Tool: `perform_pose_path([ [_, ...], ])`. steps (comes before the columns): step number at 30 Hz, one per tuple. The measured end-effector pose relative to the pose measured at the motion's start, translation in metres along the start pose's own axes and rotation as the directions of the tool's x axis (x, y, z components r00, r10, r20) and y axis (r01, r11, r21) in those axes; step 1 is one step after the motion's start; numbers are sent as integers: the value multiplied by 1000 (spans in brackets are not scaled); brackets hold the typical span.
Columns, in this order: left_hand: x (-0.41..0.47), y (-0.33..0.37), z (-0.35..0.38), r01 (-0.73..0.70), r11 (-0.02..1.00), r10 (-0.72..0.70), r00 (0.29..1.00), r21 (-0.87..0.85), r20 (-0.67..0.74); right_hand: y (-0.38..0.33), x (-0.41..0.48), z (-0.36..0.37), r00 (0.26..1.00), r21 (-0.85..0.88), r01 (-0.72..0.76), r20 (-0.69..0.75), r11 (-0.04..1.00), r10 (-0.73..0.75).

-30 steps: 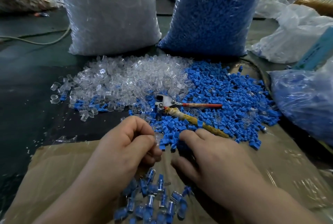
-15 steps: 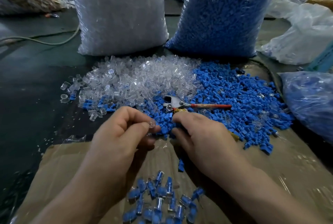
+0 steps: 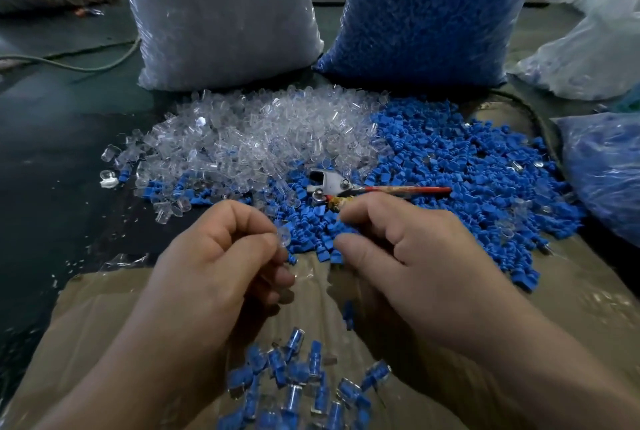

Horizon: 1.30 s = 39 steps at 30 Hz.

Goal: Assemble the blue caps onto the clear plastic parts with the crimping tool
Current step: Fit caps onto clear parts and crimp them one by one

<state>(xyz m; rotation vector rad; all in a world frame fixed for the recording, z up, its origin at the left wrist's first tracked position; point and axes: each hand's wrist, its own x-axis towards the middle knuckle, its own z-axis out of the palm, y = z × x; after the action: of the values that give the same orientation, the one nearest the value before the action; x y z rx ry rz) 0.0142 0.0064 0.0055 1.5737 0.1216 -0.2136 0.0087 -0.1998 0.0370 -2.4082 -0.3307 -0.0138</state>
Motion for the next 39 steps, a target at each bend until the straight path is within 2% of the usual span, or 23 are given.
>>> perform_pose_path([
  [2, -2, 2, 0, -20, 998, 19, 1000, 65, 16, -4, -3, -1, 983, 19, -43, 179, 999, 39],
  [4, -4, 5, 0, -125, 965, 107, 990, 230, 88, -8, -4, 3, 962, 52, -72, 266, 996, 56],
  [6, -5, 6, 1, -255, 890, 211, 965, 379, 153, -10, -3, 10, 976, 87, -66, 214, 994, 46],
  [8, -5, 5, 1, -288, 860, 250, 958, 423, 143, -9, -1, 14, 993, 105, -40, 112, 994, 28],
  [11, -3, 3, 2, -256, 871, 258, 965, 418, 53, -8, 2, 17, 1000, 157, -8, 10, 988, 6],
  [13, -2, 5, 2, -221, 917, 240, 971, 332, -17, -8, 1, 15, 1000, 199, 15, -20, 980, -11],
  [15, -1, 7, -1, -188, 953, 205, 977, 238, -52, -8, -3, 11, 999, 292, 26, -28, 956, -18],
  [17, 0, 9, -5, -172, 967, 180, 983, 188, -27, -9, -5, 7, 999, 359, 26, 16, 933, -34],
  [21, 0, 6, -2, -175, 952, 176, 984, 252, 18, -14, -5, 10, 985, 118, 132, 95, 984, -143],
  [26, -2, 8, -2, -160, 962, 155, 987, 222, 39, -7, -4, 14, 994, 126, 111, 5, 986, -113],
  [29, -5, 6, 3, -157, 959, 146, 987, 235, 64, -9, -3, 20, 986, 38, 156, -62, 987, -153],
  [39, -4, 1, 9, -128, 972, 122, 992, 196, 42, -20, -4, 24, 976, -174, 219, 31, 960, -217],
])
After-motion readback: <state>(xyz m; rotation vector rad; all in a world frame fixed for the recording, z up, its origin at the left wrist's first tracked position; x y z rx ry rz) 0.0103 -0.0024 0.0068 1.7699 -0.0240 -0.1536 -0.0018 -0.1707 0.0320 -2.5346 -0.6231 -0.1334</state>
